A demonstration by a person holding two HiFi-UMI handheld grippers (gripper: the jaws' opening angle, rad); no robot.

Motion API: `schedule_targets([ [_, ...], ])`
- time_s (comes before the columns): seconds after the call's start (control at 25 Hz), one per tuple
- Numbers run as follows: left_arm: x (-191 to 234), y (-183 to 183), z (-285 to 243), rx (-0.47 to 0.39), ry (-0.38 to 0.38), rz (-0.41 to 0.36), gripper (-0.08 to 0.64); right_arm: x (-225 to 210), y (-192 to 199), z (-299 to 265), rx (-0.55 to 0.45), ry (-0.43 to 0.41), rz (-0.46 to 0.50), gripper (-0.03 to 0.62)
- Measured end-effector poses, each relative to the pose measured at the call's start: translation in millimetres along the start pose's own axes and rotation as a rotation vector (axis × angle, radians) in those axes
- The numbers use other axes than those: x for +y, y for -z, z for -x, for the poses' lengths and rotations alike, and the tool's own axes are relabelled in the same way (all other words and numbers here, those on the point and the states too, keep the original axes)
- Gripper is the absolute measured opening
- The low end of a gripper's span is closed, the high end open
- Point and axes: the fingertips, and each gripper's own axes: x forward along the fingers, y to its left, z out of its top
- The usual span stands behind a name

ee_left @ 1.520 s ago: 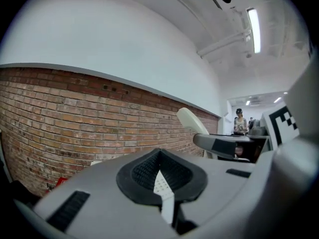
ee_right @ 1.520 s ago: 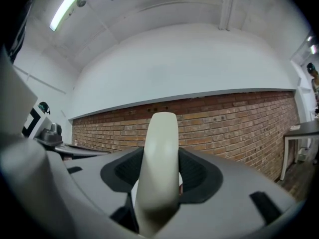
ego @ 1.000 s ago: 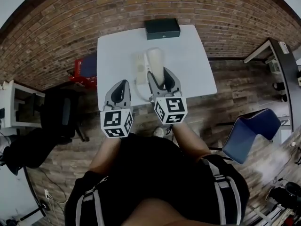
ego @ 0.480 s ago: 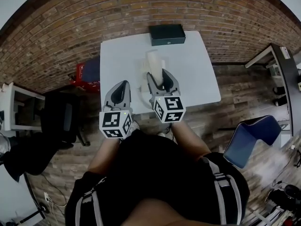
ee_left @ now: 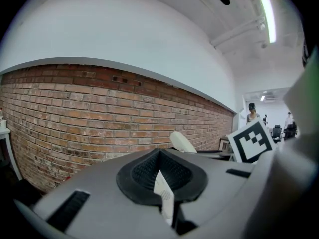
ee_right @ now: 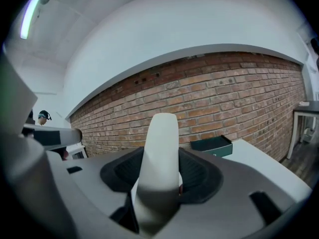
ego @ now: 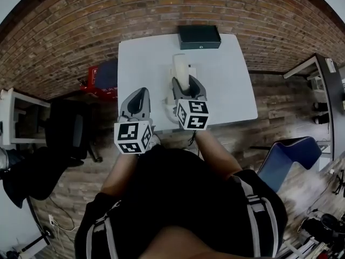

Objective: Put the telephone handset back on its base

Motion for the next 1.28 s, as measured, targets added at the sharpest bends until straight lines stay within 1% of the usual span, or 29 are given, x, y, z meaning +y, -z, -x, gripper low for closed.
schedule_targets([
  [0.32,17.0,0.3,-15.4,0.008,0.002,0.008,-0.003,-12.6,33.2,-36.8,0.114,0.067,-0.02,0.204],
  [0.48,27.9,1.4,-21.4,0.018,0.001,0.002,-0.003,-19.3,48.5,-48.4,0.151,0.108,-0.02,0.204],
  [0.84,56.7,3.4,-29.2,0.028,-0.005,0.019,-0.003,-19.0,89.2,-82.5,0.24,0.151,-0.007,0.204],
  [1.28,79.2,10.9,-28.9,0.051,-0.02,0.024,-0.003,-28.6,134.0,-105.0,0.321,0.209,-0.009,0.204],
])
